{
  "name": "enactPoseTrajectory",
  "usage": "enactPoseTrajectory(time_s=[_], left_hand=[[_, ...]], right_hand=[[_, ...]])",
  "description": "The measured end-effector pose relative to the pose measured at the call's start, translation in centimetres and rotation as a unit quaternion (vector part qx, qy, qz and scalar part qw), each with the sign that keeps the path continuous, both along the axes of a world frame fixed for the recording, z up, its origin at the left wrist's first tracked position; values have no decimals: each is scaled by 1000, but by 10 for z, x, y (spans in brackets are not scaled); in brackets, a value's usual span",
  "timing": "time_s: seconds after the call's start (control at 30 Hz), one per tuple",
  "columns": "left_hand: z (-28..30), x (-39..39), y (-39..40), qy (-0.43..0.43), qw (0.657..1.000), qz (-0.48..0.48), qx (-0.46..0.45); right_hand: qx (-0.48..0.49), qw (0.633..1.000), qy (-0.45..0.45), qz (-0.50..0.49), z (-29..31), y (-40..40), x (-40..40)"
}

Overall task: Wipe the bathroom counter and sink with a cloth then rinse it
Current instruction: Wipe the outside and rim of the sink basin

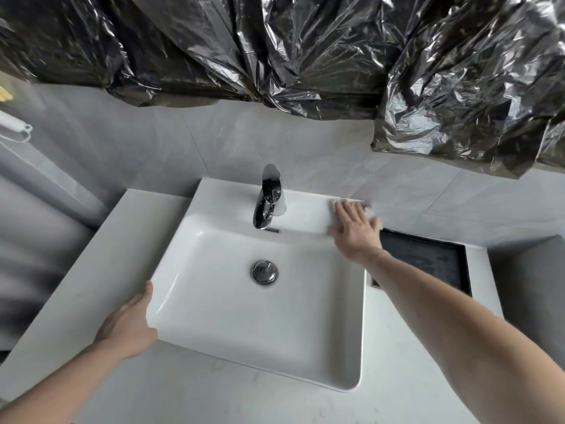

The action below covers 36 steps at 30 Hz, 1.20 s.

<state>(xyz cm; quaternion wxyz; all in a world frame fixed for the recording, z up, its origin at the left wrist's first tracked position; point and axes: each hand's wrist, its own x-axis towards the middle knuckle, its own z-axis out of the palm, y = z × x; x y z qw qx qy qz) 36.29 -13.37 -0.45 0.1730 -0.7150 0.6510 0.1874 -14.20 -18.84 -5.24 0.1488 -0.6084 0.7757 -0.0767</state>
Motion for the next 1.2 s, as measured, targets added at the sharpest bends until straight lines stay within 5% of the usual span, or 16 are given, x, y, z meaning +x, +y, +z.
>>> enactPoseTrajectory(time_s=[0.27,0.67,0.97,1.2], left_hand=[[5,7,-6,25,1000,-3,9],[-9,17,-47,118,992,11,-29],[-50,27,-54,270,954,109,-68],[-50,19,-46,279,944,116,-129]], right_hand=[[0,993,-6,-118,-7,-17,39],[-72,997,-10,-4,-21,-15,146],[-116,983,-79,-119,-30,-26,228],[-157,964,-91,-196,-21,-42,269]])
